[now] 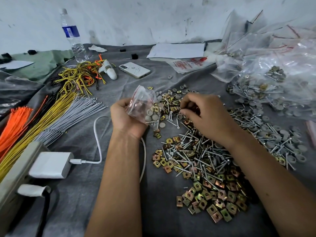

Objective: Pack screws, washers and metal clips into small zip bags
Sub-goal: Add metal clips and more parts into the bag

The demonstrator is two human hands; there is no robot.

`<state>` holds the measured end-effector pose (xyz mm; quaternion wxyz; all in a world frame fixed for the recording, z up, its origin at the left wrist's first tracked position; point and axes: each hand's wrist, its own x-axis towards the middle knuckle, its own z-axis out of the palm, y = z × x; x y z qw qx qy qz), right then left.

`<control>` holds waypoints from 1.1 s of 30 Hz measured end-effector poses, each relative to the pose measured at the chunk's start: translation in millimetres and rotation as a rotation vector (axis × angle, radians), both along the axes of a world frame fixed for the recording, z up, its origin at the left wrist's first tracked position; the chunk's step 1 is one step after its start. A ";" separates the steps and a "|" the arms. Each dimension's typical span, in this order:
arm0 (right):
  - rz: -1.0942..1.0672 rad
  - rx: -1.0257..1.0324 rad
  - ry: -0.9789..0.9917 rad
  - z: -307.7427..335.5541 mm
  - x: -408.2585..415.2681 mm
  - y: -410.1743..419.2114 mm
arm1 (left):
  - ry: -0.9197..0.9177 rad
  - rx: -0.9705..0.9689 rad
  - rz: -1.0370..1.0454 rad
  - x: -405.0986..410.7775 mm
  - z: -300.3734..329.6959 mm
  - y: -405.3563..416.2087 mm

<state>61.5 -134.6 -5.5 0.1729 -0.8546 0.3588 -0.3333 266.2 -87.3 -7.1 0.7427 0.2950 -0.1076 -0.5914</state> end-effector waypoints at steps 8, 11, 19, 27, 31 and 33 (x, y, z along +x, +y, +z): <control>-0.062 -0.002 -0.199 1.6 -0.6 1.8 | -0.193 0.007 -0.076 -2.6 1.1 1.3; -0.018 0.018 -0.345 5.9 -1.7 4.8 | -0.514 -0.040 0.085 -10.1 0.4 -5.4; 0.089 -0.080 -0.276 8.7 -11.0 -5.2 | -1.026 -0.006 -0.059 -55.6 -13.1 -13.1; 0.084 -0.015 -0.268 7.8 -18.4 -9.9 | -0.888 0.012 -0.036 -51.5 -15.3 -15.6; 0.053 -0.081 -0.204 7.4 -19.4 -10.7 | -0.875 -0.006 -0.047 -51.8 -15.2 -14.2; 0.057 -0.103 -0.138 7.8 -20.4 -11.7 | -0.881 -0.032 -0.034 -52.7 -14.9 -13.2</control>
